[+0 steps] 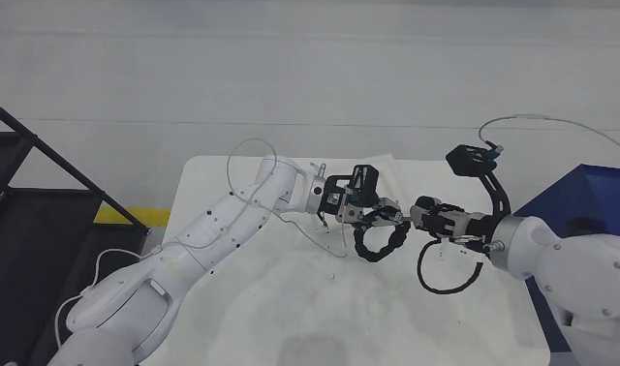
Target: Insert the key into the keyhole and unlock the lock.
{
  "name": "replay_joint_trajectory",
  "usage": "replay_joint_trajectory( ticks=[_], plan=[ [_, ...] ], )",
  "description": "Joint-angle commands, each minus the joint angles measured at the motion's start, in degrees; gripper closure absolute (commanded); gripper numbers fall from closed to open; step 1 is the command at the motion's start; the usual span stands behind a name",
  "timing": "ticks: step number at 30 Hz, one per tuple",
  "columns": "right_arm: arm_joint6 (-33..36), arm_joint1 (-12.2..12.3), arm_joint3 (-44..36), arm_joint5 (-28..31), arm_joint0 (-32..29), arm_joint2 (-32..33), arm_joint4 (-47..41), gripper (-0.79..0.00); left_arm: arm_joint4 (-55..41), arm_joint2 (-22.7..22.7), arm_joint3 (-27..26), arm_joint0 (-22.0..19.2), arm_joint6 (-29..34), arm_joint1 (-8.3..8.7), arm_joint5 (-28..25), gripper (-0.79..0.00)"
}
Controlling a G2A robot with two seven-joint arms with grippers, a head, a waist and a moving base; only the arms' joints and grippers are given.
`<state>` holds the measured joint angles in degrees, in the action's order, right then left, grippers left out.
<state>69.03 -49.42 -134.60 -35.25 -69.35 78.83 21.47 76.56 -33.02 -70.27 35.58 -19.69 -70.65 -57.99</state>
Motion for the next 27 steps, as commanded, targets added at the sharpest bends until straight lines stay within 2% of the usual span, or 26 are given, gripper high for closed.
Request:
replay_joint_trajectory(
  ticks=[1,27],
  plan=[
    [-0.2,0.07,0.09,-0.2,0.06,-0.11,-0.18,0.0,0.12,-0.19,-0.05,0.12,-0.03,-0.06,-0.01,0.0],
    [-2.41,0.89,-0.04,-2.42,1.26,-3.53,2.96,0.0,-1.55,-0.38,-0.04,0.53,0.59,-0.52,-0.01,0.0]
  ],
)
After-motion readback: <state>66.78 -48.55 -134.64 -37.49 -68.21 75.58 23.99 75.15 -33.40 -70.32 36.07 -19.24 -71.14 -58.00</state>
